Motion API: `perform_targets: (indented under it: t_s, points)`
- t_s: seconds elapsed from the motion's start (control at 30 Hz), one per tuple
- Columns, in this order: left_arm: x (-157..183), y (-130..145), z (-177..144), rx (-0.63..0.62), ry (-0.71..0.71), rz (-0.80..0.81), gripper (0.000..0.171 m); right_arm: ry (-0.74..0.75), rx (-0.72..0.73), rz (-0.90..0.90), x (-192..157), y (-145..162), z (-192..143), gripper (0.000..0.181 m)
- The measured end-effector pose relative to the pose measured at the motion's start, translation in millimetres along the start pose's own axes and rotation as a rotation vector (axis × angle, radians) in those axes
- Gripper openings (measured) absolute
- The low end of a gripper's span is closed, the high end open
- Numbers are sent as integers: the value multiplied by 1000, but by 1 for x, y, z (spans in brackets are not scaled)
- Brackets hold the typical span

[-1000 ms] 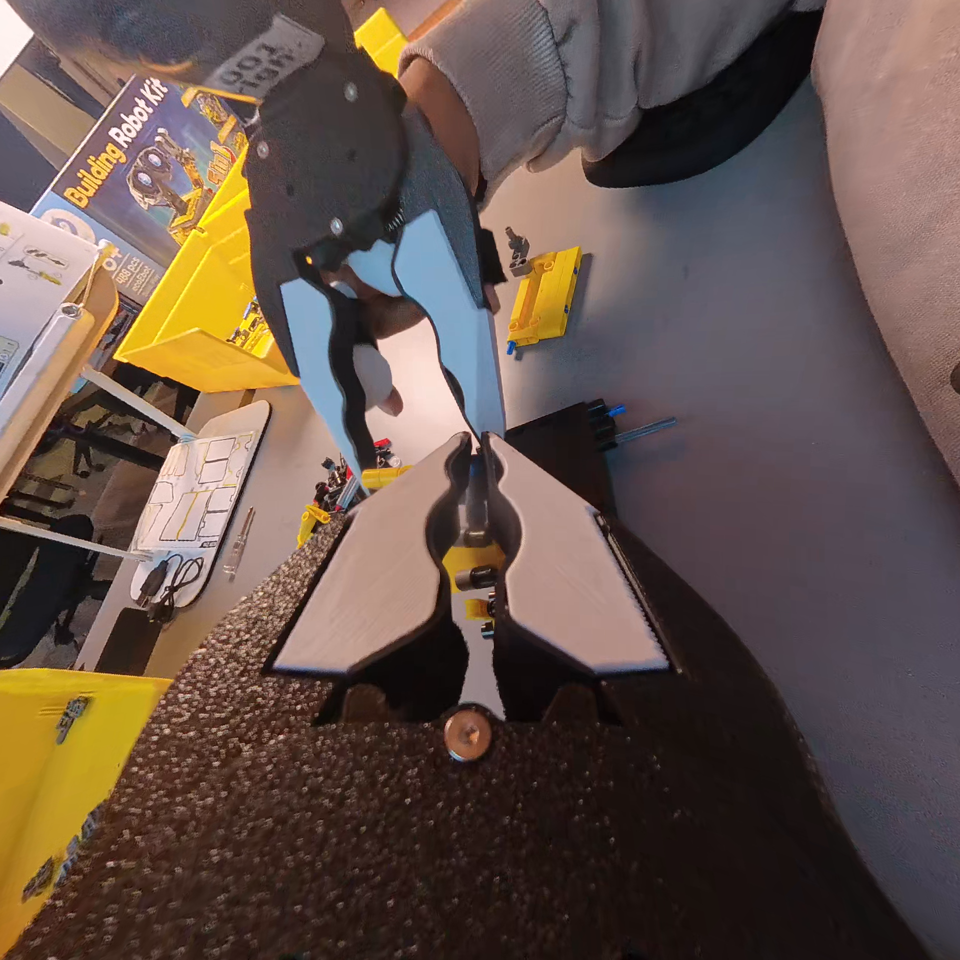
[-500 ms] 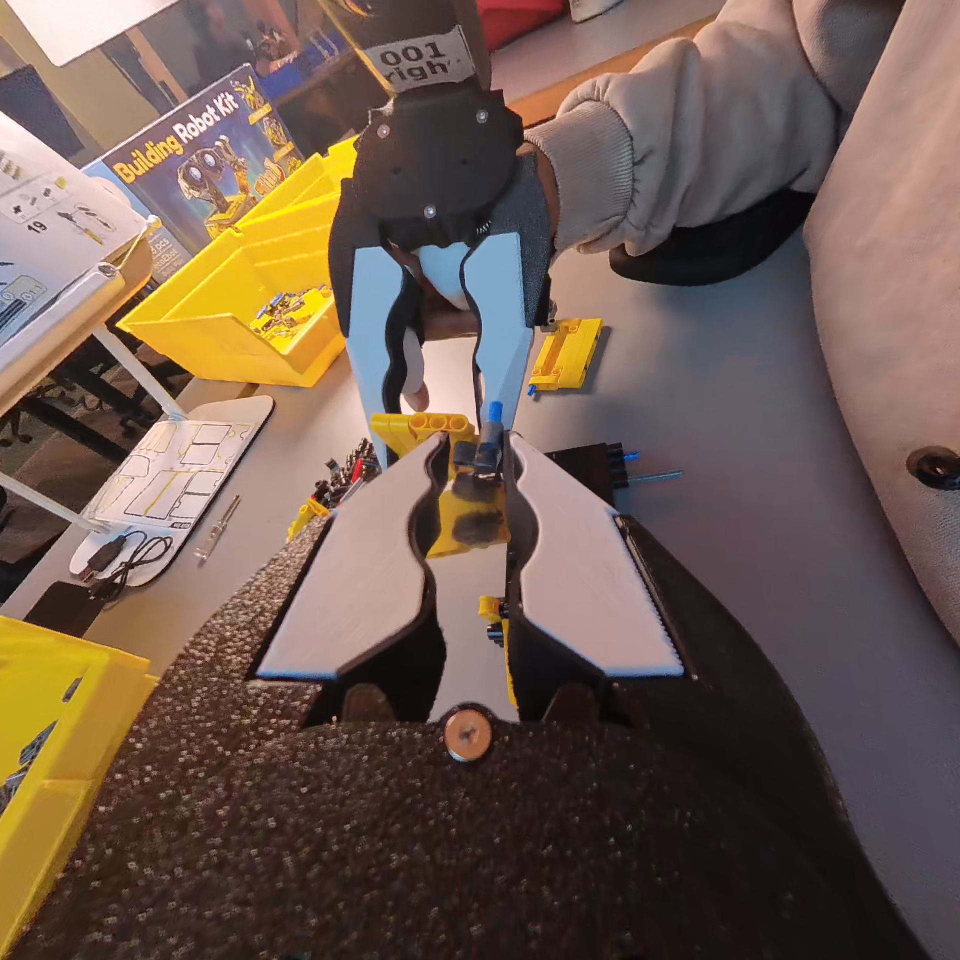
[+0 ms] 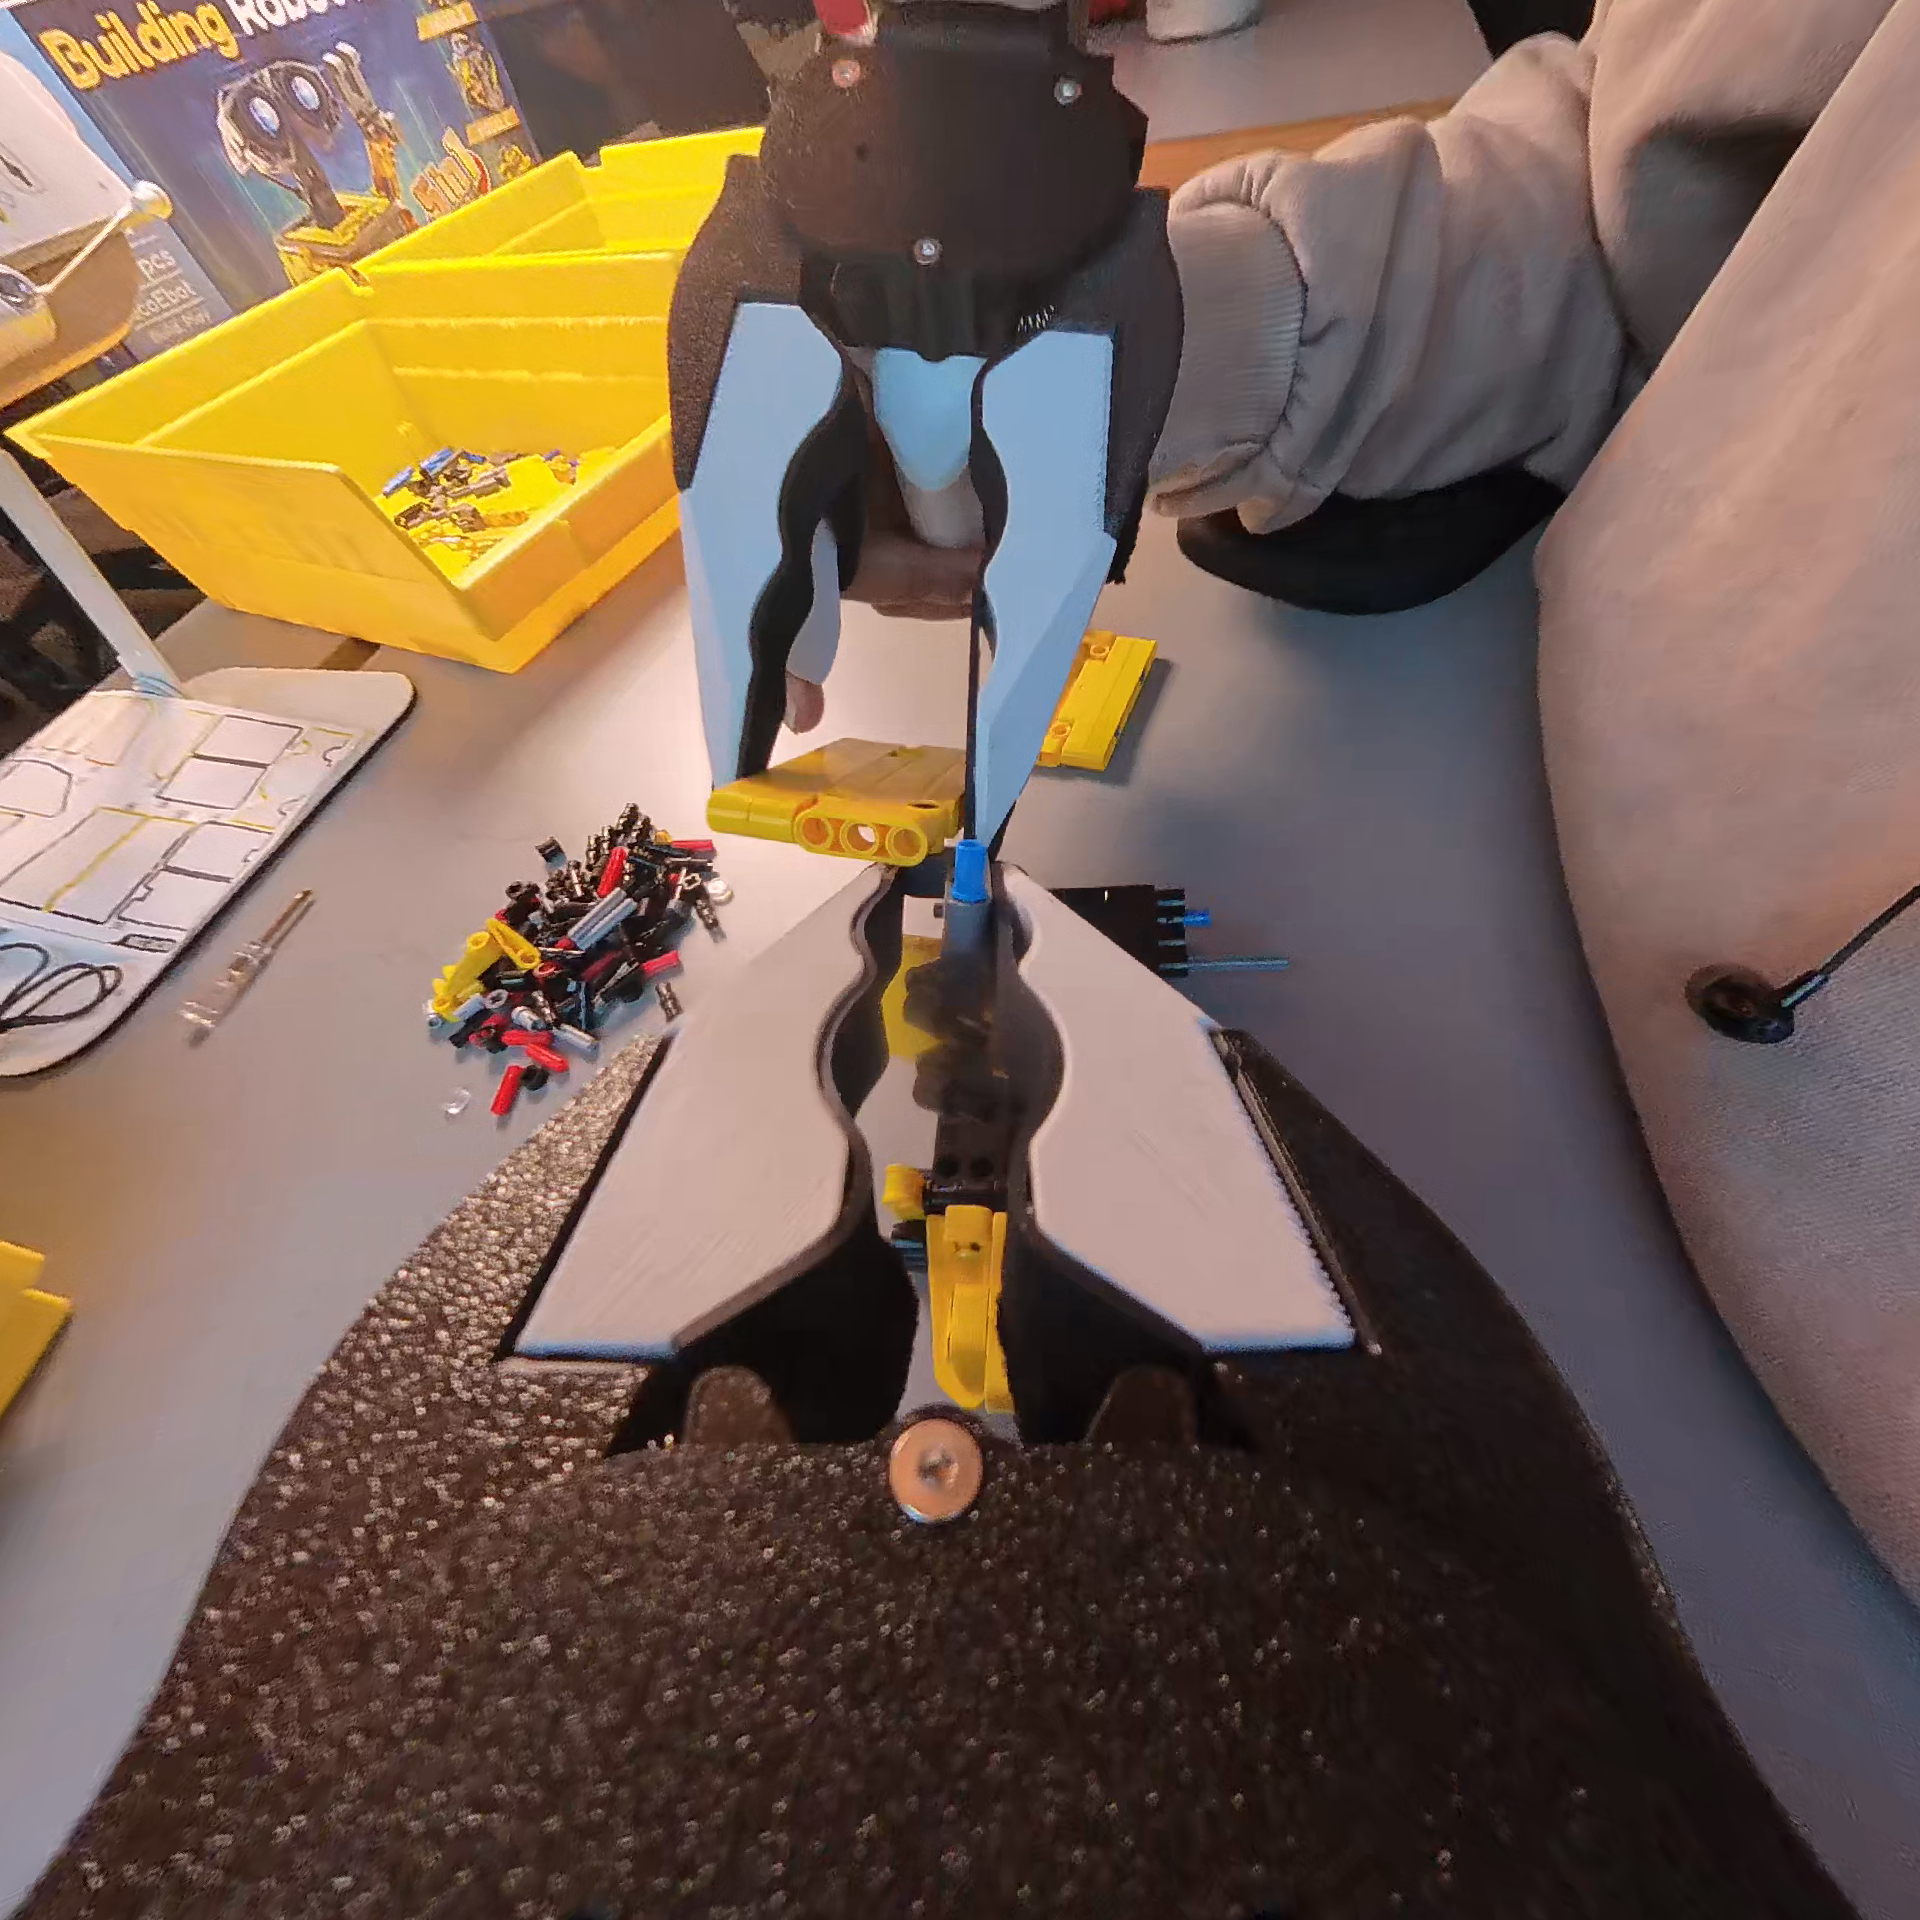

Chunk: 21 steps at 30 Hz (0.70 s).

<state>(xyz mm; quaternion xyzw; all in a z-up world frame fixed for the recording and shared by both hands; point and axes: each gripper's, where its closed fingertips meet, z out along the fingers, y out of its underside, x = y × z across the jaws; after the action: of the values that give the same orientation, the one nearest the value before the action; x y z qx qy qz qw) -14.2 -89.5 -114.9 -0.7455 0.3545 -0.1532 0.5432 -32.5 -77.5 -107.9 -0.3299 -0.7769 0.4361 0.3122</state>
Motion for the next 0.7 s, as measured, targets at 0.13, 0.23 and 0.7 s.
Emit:
perform_targets:
  t_s: [0.13,0.23,0.7]
  points:
    - [-5,-7,-2,78,50,-133,14,-25,122,110,6,-9,-5,41]
    - [-5,-13,-5,120,84,-196,14,-45,187,153,8,-16,-9,40]
    - [-31,2,-15,146,34,-317,6,51,64,171,42,-1,-77,41]
